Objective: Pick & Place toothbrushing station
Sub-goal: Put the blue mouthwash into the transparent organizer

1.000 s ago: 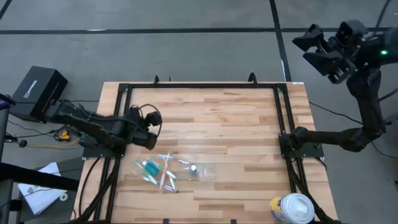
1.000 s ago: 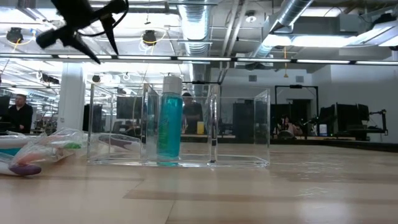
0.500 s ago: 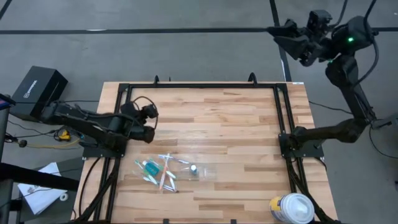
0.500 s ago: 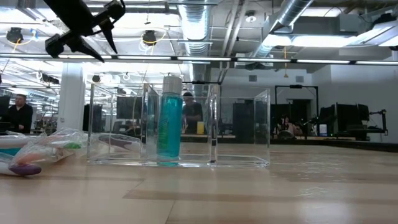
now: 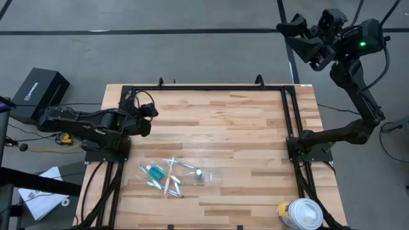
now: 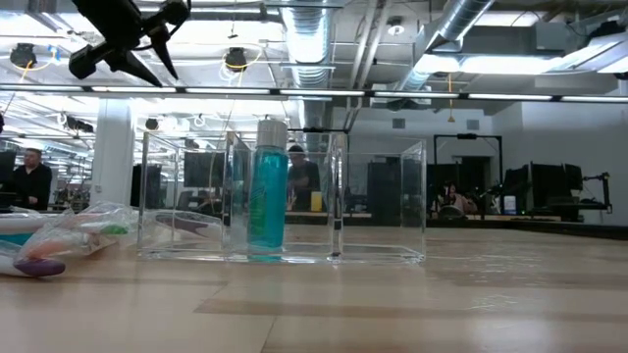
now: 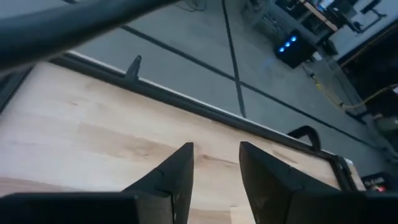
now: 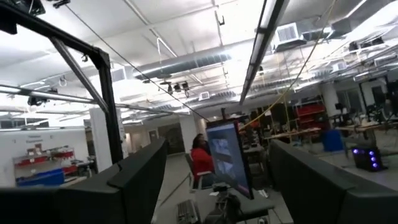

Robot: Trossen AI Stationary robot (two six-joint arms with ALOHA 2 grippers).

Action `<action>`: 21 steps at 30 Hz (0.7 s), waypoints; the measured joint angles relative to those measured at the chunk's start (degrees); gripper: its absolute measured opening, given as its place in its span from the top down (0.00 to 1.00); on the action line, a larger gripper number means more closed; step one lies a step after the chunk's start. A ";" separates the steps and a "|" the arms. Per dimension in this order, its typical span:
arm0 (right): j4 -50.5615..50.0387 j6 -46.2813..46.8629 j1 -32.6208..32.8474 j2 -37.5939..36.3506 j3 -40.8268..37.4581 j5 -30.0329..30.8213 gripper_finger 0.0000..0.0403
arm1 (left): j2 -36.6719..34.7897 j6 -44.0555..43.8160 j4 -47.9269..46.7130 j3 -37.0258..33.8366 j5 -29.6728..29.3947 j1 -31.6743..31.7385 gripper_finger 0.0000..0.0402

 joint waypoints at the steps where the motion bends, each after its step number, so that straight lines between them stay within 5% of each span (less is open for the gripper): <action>1: -0.02 0.49 0.00 0.00 0.00 -0.42 0.32 | 0.10 -0.03 0.58 0.02 0.42 0.56 0.70; 12: 2.96 2.05 -0.12 0.04 0.00 -9.97 0.32 | 2.18 3.28 0.65 0.00 20.65 3.95 0.73; 21: 2.66 2.12 -2.13 -0.55 0.00 -15.29 0.32 | 9.69 -10.40 0.56 -1.90 33.06 -2.91 0.67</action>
